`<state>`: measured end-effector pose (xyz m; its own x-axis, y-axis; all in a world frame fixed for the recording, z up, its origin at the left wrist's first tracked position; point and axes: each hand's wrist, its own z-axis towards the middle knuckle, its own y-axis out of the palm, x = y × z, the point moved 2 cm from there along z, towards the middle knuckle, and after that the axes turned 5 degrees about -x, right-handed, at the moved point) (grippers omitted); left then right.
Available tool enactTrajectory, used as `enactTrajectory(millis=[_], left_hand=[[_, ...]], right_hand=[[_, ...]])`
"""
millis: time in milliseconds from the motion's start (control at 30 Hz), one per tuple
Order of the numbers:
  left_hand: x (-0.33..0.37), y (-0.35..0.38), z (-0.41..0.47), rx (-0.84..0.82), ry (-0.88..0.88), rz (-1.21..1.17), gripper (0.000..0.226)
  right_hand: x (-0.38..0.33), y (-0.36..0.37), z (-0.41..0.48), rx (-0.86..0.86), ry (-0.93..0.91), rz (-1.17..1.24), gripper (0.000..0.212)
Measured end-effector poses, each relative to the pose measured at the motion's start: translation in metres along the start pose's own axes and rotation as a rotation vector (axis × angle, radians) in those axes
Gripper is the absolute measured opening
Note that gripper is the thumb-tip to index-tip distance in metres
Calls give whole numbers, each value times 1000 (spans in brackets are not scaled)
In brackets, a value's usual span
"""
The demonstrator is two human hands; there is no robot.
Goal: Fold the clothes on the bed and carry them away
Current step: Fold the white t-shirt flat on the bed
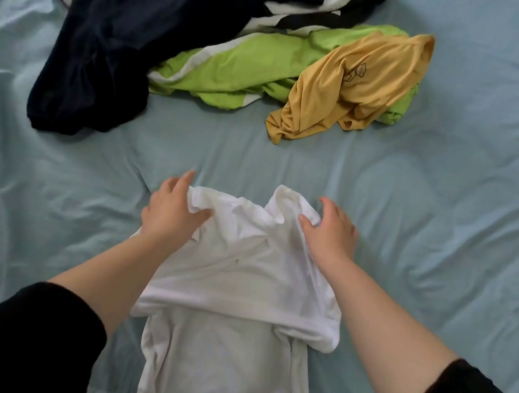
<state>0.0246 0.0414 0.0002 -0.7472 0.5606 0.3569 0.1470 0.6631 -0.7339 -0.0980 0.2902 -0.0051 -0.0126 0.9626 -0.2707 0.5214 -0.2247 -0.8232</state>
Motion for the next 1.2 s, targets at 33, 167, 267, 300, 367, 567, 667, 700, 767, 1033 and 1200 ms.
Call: enactTrajectory(millis=[33, 167, 267, 300, 367, 567, 667, 700, 767, 1033, 1200], left_hand=[[0, 4, 5, -53, -7, 41, 74], [-19, 9, 15, -57, -49, -177, 17], [-30, -9, 21, 33, -65, -326, 18], [-31, -18, 24, 63, -76, -360, 18], [-30, -39, 34, 108, -88, -372, 15], [10, -91, 69, 183, 18, -309, 15], [21, -96, 83, 209, 12, -360, 19], [22, -94, 86, 205, -9, -365, 22], [20, -85, 87, 183, -72, -232, 40], [-9, 50, -31, -107, 319, 382, 95], [-68, 62, -40, -286, 480, 649, 112]], right_hand=[[-2, 4, 7, -65, 19, -54, 48], [11, 9, 11, -178, 52, 64, 13], [26, -14, 14, -96, 67, 142, 16], [29, -26, 17, -69, 62, 134, 16], [31, -51, 28, -43, 41, 106, 15], [-9, -112, 67, 45, -46, 34, 17], [-22, -120, 82, 136, -31, -1, 15], [-25, -118, 84, 163, -33, -26, 13], [-28, -108, 83, 217, -64, -145, 16], [-8, 50, -40, -161, -350, -399, 69], [49, 84, -79, -199, -264, -475, 71]])
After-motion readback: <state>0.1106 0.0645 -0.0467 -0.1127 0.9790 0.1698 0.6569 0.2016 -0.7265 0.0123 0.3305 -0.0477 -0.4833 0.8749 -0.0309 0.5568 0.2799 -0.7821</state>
